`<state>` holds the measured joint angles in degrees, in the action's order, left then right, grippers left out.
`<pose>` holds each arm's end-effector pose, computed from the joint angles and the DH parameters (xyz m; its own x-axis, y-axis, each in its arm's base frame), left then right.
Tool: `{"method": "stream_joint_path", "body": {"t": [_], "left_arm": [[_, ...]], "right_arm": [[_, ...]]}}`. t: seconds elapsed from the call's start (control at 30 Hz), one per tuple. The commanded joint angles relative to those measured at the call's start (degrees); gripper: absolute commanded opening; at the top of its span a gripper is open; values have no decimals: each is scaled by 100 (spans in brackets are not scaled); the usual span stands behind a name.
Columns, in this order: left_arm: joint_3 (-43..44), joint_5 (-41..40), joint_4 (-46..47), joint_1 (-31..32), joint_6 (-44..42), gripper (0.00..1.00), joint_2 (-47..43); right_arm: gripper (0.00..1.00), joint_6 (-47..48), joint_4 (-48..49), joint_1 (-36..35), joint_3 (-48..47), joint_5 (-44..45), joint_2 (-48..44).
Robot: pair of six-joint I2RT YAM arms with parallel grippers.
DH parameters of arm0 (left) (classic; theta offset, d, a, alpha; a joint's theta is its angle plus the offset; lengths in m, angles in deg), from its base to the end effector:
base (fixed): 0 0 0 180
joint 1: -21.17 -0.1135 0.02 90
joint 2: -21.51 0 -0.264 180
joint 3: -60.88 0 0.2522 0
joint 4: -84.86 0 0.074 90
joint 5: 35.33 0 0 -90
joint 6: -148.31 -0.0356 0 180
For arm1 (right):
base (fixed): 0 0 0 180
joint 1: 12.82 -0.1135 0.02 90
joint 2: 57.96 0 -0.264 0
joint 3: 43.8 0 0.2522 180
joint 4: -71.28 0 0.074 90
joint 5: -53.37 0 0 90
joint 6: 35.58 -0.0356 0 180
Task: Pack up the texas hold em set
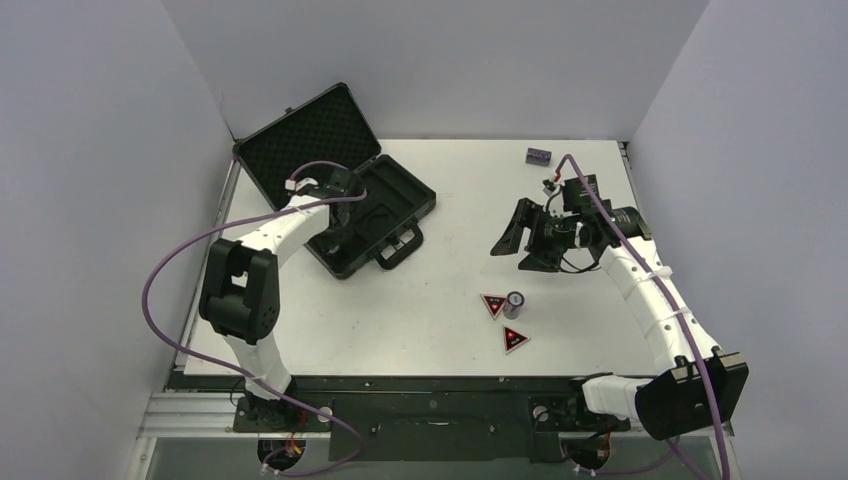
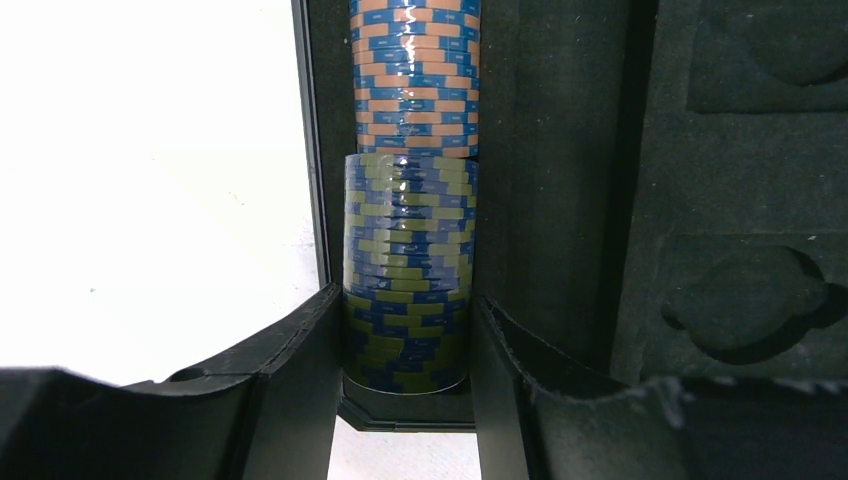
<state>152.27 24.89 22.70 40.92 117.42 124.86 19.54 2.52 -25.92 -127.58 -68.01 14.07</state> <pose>0.3414 -0.1038 0.2172 -0.6067 -0.5736 -0.5504 -0.6919 0.7219 0.0104 0.2318 0.0730 0.3284 -0.9387 0.2828 -0.1969 0.0819 0.7381 0.6697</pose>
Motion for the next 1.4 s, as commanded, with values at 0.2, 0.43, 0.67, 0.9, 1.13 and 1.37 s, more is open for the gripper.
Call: {"method": "stream_joint_path", "body": {"t": [0.2, 0.43, 0.67, 0.9, 1.13, 1.37], "left_arm": [[305, -245, -1, -72, -114, 15, -7], [227, -141, 112, -99, -154, 52, -12], [282, -157, 20, -110, -259, 63, 4], [274, -230, 190, -104, -833, 64, -375], [-475, 98, 972, 11, -1669, 60, -1289], [-1215, 820, 1638, 246, -2485, 41, -1861]], "right_arm": [[69, 200, 5, 102, -245, -88, 49], [69, 253, -37, 133, -232, -107, 63], [69, 249, -29, 133, -253, -130, 80], [69, 242, -44, 133, -243, -131, 58], [69, 190, -1, 133, -137, -108, 0], [69, 146, 71, 133, -66, -115, -11]]}}
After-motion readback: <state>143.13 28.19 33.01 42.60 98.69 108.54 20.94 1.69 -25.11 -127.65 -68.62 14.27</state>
